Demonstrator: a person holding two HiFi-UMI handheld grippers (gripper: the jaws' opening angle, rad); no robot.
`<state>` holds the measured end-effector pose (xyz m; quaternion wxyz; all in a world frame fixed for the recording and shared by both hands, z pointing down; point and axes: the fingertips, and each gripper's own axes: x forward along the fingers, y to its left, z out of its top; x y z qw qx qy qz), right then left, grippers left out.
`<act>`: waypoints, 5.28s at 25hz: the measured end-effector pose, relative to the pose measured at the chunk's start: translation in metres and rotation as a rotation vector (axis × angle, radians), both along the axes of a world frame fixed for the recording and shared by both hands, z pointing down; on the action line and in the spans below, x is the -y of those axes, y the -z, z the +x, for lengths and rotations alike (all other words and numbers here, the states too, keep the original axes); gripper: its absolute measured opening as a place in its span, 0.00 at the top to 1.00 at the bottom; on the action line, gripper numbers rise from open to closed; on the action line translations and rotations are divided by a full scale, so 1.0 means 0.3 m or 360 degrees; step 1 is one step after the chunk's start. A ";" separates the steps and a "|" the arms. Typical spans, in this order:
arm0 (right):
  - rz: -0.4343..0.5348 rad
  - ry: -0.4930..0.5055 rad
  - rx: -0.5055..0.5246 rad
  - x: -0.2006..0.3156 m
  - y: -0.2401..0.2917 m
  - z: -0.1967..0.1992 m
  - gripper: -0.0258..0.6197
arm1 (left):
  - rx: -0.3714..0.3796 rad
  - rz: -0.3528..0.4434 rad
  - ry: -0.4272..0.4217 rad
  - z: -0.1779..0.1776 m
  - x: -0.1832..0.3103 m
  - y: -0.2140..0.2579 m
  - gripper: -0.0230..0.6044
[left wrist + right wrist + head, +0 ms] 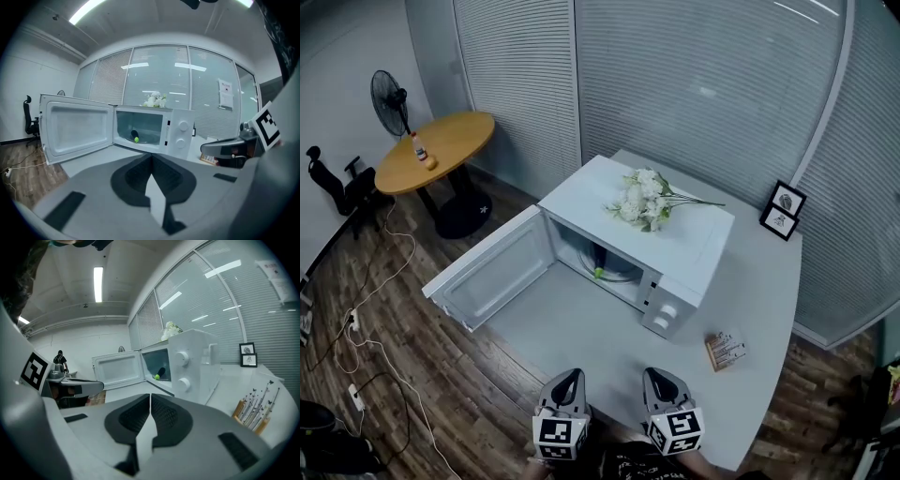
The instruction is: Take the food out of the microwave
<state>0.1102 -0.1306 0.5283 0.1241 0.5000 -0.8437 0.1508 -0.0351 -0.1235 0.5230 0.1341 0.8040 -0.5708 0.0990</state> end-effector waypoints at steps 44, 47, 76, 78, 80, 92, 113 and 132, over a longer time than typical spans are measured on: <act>-0.0042 -0.0244 -0.0061 0.708 0.031 -0.359 0.68 | 0.0020 -0.0024 -0.0127 -0.325 0.334 -0.048 0.95; -0.0069 -0.0269 -0.0053 0.756 0.017 -0.368 0.68 | -0.0001 -0.0037 -0.0120 -0.339 0.336 -0.043 0.95; -0.0253 -0.0285 -0.0321 1.067 -0.186 -0.414 0.67 | 0.0079 -0.0174 0.0014 -0.518 0.322 -0.123 0.95; -0.0278 -0.0291 -0.0325 1.076 -0.201 -0.410 0.67 | 0.0084 -0.0191 0.0037 -0.532 0.315 -0.134 0.95; -0.0296 -0.0302 -0.0321 1.082 -0.214 -0.406 0.67 | 0.0088 -0.0207 0.0046 -0.537 0.305 -0.145 0.95; -0.0376 -0.0337 -0.0372 1.091 -0.269 -0.390 0.67 | 0.0068 -0.0233 0.0035 -0.521 0.279 -0.152 0.95; -0.0214 -0.0385 -0.0444 1.066 -0.177 -0.361 0.75 | 0.0052 -0.0226 -0.0008 -0.481 0.252 -0.150 0.95; -0.0197 -0.0314 -0.0471 0.883 -0.159 -0.352 0.75 | 0.0031 -0.0151 0.0011 -0.442 0.209 -0.113 0.95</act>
